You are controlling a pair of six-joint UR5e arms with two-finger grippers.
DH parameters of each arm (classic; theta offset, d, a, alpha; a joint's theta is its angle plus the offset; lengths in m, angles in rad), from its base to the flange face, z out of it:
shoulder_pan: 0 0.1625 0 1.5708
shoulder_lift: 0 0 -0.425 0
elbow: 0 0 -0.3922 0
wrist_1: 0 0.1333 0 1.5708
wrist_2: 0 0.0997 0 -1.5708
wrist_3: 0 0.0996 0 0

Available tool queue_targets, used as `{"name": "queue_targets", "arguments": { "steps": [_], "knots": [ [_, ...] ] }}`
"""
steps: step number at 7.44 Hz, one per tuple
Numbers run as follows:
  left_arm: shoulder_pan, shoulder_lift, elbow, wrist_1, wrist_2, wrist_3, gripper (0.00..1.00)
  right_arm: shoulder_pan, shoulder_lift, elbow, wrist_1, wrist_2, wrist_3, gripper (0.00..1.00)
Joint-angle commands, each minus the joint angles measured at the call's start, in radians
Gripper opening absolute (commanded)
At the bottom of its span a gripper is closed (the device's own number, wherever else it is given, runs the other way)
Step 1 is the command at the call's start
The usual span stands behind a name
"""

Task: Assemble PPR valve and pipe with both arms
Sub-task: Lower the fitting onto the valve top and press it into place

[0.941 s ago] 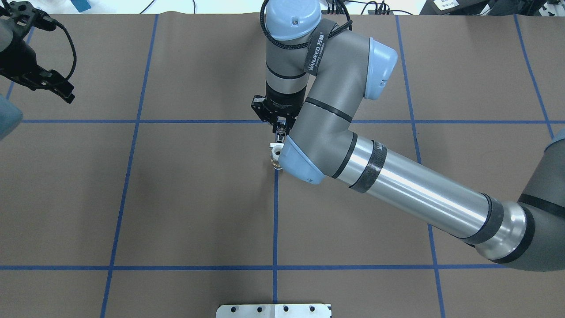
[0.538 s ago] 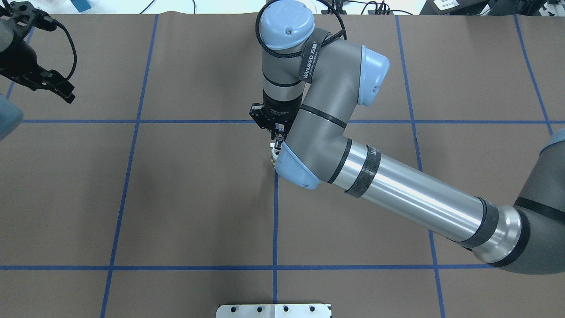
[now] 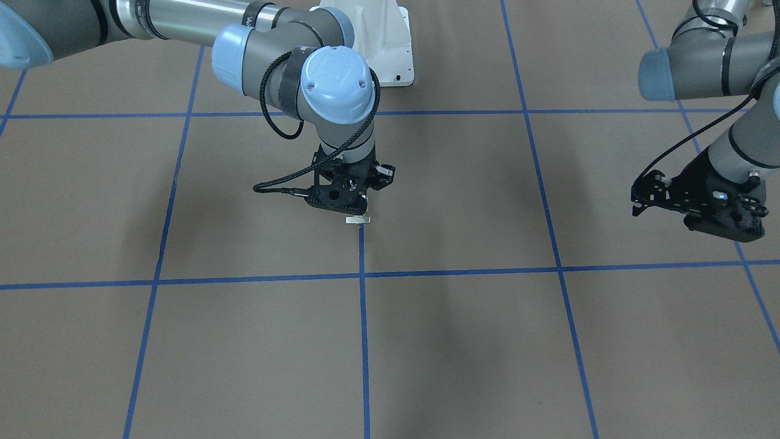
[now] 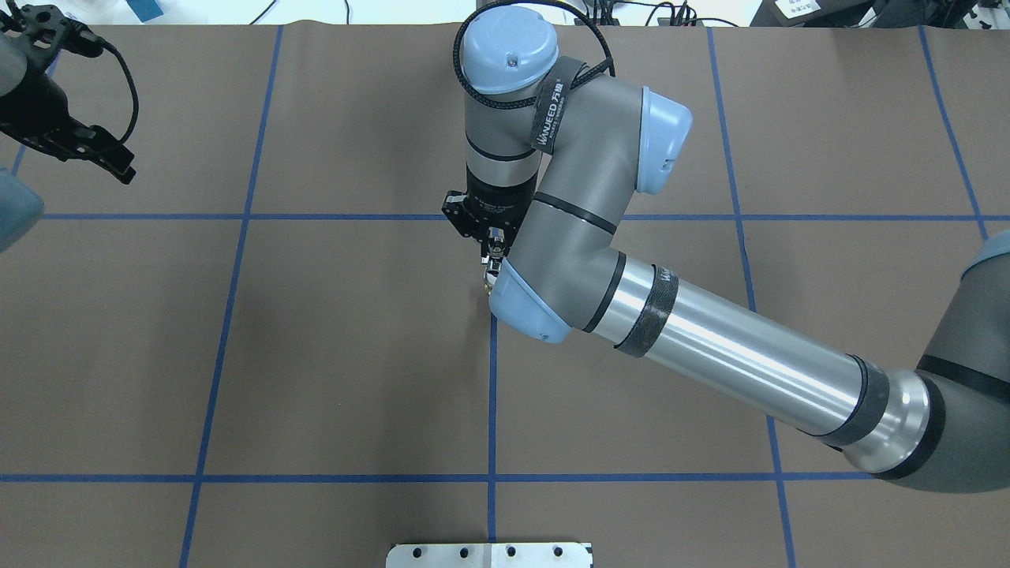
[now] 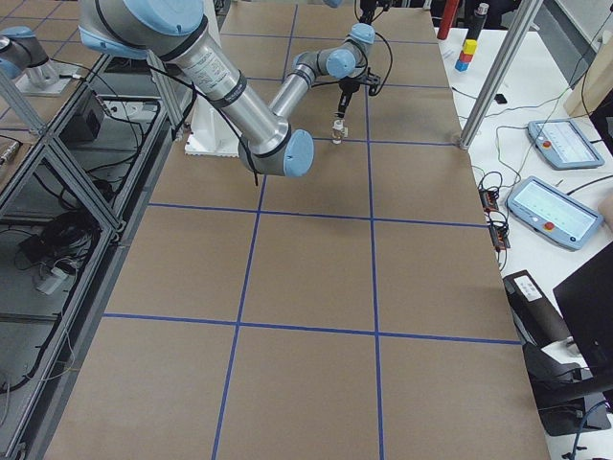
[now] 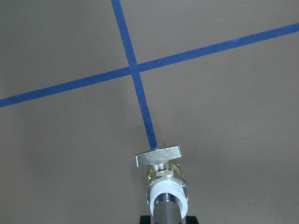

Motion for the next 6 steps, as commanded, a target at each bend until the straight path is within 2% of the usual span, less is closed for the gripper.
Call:
{"name": "queue_targets", "arguments": {
  "steps": [1, 6],
  "knots": [
    [0.000, -0.001, 0.003, -0.005, 0.000, 0.000, 1.00, -0.001, -0.003, 0.000, 0.000, 0.004, -0.002, 0.00],
    [0.000, 0.000, 0.003, -0.006, 0.000, 0.000, 1.00, -0.010, -0.008, -0.001, 0.003, 0.002, -0.002, 0.00]
  ]
}}
